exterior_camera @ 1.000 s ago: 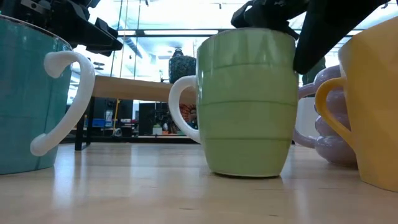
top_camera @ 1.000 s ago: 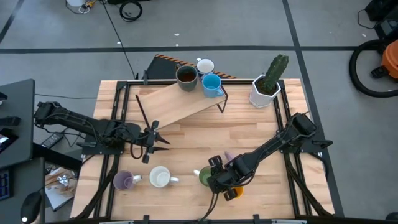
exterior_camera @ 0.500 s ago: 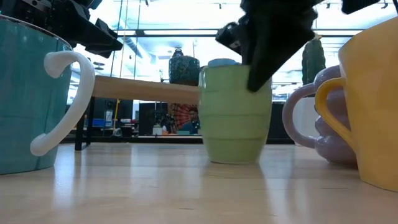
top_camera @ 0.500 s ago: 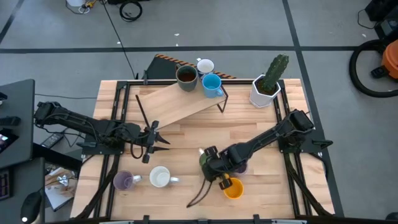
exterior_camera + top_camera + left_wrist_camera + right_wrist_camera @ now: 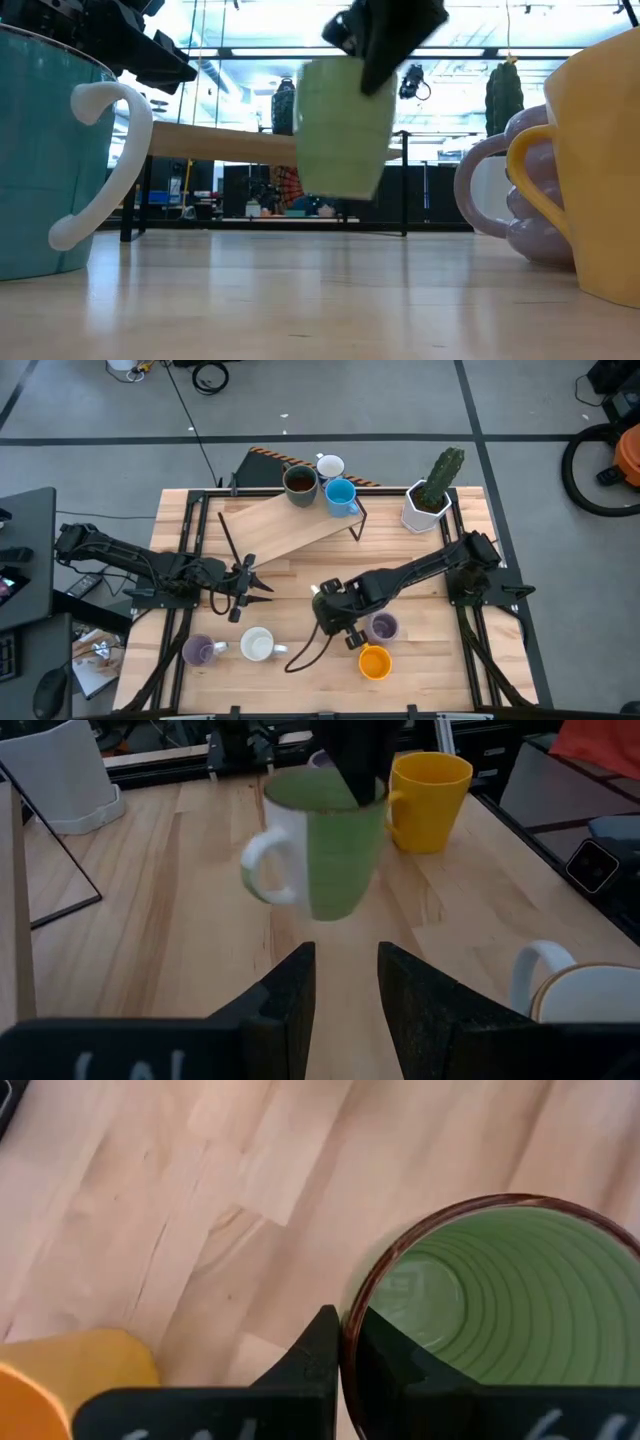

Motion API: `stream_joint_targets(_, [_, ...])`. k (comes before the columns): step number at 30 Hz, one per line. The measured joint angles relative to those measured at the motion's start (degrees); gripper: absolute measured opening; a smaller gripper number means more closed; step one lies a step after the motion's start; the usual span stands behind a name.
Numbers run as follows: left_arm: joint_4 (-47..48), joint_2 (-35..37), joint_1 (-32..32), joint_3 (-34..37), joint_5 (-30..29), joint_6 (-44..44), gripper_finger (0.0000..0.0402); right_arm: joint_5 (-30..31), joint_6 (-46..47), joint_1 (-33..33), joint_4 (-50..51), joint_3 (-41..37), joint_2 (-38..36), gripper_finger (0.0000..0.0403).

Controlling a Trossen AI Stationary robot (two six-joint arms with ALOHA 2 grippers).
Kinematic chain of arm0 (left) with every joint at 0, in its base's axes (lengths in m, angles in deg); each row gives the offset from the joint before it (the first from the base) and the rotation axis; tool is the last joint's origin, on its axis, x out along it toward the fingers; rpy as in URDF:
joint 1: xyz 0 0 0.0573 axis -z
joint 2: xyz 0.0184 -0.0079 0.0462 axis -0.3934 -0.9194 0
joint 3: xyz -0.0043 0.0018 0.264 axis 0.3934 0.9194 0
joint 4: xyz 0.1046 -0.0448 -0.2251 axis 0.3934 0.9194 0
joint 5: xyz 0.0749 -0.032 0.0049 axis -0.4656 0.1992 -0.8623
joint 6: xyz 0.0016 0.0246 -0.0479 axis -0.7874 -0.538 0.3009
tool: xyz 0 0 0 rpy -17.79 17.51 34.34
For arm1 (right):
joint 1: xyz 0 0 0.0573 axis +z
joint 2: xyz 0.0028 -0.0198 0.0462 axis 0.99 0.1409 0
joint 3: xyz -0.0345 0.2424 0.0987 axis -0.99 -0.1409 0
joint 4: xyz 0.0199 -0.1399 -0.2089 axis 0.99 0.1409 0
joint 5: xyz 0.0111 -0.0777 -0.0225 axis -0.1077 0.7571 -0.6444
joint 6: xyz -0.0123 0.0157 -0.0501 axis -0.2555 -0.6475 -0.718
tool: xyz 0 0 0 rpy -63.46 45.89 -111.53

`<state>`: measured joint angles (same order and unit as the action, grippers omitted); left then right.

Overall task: Place coffee mugs
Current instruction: Put the stripe green mug on the shelf

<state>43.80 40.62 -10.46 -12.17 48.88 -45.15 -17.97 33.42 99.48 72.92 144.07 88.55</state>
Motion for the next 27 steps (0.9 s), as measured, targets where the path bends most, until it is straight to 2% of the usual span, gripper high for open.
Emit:
stream_joint_targets(9, [-0.90,0.00,0.39,0.00,-0.23,-0.29,0.0117,1.00,-5.97,-2.52,7.59,12.29,-0.02,0.0025])
stream_joint_targets(15, [-3.45,0.02,1.68,-1.56,-4.77,-2.40,0.0117,1.13,-13.09,-5.29,9.95,19.00,-0.04,0.0026])
stream_joint_targets(20, [5.94,0.09,1.65,-9.21,-4.82,-1.17,0.0117,0.14,-15.94,-9.11,10.11,21.29,-0.09,0.0026])
stream_joint_targets(24, [15.39,0.11,1.62,-14.86,-7.89,-0.18,0.0117,-0.37,-18.18,-12.11,8.10,21.55,-0.08,0.0026])
stream_joint_targets(27, [16.88,0.11,1.62,-15.93,-9.14,0.35,0.0117,-1.13,-19.74,-14.10,6.13,21.55,-0.02,0.0027])
